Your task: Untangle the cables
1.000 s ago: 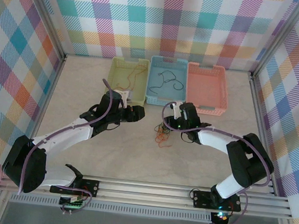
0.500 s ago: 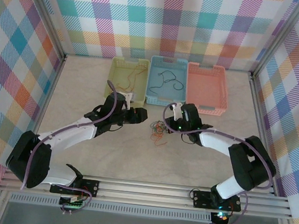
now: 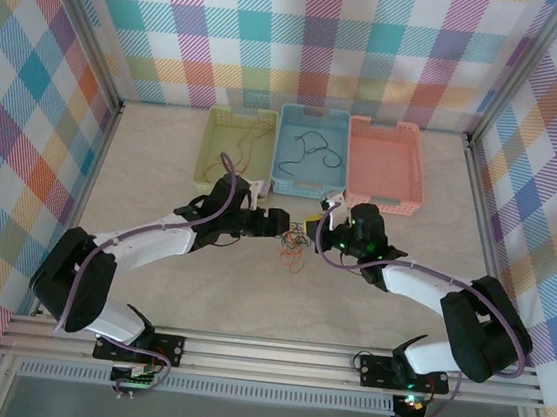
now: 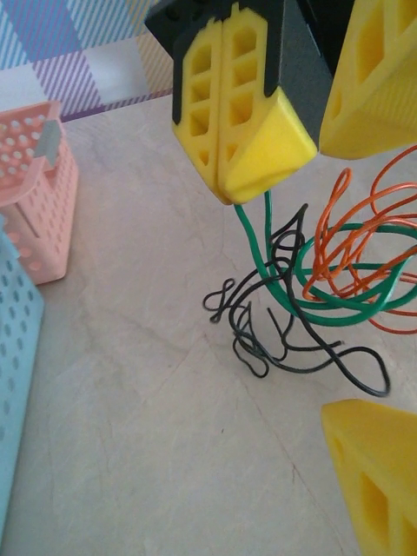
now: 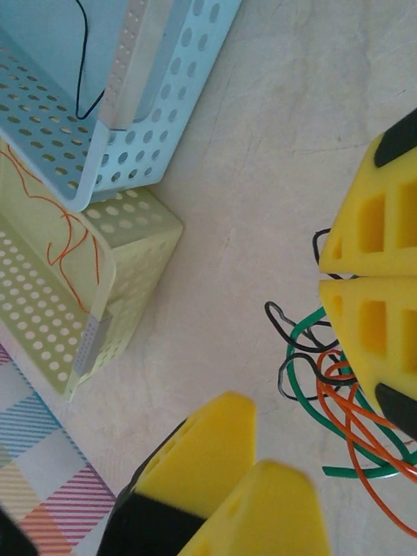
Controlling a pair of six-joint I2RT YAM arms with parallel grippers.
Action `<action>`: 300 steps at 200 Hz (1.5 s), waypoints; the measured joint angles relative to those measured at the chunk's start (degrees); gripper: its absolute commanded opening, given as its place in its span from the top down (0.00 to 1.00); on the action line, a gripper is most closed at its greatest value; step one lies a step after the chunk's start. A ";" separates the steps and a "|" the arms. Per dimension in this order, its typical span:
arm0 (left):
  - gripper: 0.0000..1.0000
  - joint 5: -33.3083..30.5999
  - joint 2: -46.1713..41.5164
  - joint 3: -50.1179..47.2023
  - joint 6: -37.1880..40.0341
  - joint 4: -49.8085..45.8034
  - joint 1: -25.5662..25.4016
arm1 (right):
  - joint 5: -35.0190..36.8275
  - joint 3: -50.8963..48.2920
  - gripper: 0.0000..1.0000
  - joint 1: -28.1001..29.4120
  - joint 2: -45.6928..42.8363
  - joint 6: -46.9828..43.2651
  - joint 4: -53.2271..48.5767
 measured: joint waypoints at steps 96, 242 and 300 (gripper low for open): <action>0.38 1.03 8.20 6.34 0.00 -6.27 -1.68 | -2.45 -2.54 1.00 0.00 -2.45 -0.66 3.56; 0.70 -6.40 12.92 11.85 0.15 -17.09 -1.70 | -0.98 -7.10 1.00 0.04 -11.02 -2.60 5.42; 0.86 -9.20 12.92 11.61 -0.59 -19.47 -0.31 | 5.64 -8.98 1.00 0.04 -14.58 -2.58 5.60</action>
